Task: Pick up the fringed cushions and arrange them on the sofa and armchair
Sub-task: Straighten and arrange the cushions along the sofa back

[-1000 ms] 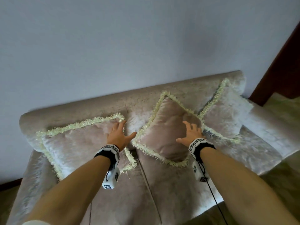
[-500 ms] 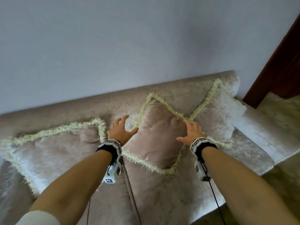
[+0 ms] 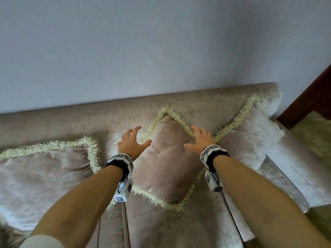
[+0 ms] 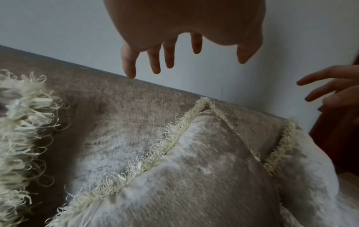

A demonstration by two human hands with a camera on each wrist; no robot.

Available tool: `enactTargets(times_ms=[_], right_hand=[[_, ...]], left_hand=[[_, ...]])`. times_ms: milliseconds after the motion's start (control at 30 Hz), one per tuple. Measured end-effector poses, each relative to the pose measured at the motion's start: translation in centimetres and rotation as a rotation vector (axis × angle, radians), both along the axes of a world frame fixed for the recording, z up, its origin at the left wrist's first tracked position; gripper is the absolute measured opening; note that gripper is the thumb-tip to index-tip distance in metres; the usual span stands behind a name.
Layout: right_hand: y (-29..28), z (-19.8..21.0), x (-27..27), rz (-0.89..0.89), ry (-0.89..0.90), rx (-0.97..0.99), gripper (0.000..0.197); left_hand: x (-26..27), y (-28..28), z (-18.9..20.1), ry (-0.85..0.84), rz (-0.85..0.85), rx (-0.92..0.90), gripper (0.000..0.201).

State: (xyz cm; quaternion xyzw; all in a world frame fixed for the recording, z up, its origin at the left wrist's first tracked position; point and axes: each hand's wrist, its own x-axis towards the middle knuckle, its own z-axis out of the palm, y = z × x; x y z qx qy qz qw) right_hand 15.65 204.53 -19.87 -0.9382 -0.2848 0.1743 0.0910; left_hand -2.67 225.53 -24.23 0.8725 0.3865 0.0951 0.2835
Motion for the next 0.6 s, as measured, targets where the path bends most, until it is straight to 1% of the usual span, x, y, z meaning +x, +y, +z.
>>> enactTargets(times_ms=[133,267,400,500,600], right_hand=[[2.2,-0.8,2.8,0.053,0.011,-0.035,0.086],[4.4,-2.4,5.0,0.166,0.04,-0.05,0.085],[6.6,-4.1,7.5,0.308,0.062,-0.088,0.085],[8.9,-5.8,9.3,0.419,0.041,-0.125,0.088],[11.5,-6.9,10.3,0.531,-0.031,-0.166,0.09]], left_hand=[[0.9,1.2,-1.2,0.043,0.078,-0.023,0.076],[1.6,1.4,-3.0,0.09,0.164,-0.041,0.078],[2.3,0.7,-4.3,0.149,0.254,-0.106,0.079],[2.4,0.3,-5.5,0.202,0.309,-0.133,0.08],[2.3,0.4,-6.4,0.21,0.371,-0.163,0.078]])
